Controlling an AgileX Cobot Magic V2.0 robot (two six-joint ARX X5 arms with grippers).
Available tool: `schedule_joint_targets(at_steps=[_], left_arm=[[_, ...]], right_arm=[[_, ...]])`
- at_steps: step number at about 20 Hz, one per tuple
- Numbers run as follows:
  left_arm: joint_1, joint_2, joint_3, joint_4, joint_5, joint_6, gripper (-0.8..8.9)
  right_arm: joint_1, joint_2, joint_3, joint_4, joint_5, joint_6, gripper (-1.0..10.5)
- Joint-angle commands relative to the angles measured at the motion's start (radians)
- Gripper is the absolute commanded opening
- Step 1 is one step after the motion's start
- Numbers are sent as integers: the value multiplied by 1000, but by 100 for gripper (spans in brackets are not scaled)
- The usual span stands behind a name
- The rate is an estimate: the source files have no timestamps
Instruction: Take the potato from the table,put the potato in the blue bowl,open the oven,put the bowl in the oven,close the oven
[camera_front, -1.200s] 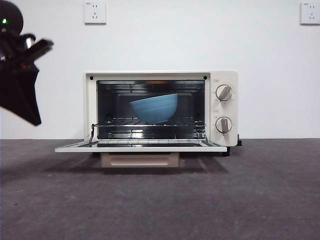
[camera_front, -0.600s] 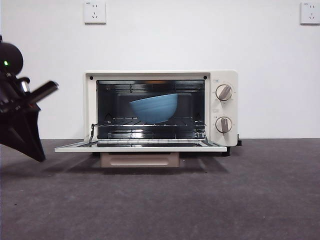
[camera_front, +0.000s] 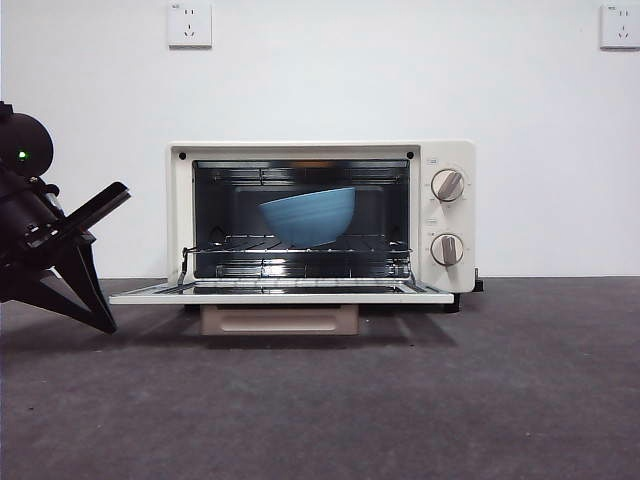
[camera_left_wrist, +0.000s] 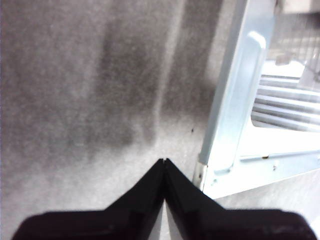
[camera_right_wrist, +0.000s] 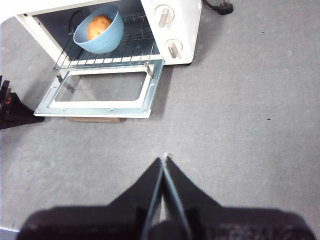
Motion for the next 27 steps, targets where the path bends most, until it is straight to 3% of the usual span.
schedule_joint_targets(at_steps=[1,15,27], left_arm=[[-2,9,-8,14,10,-30,-6],[0,7,6,11,176,-31,-6],[0,-21,186,-73,193,-31,-6]], right_arm=[[2,-3,-8,7,0,11,-11],[2,-3,-8,7,0,18,-11],[2,-3,-8,7,-1,34,-11]])
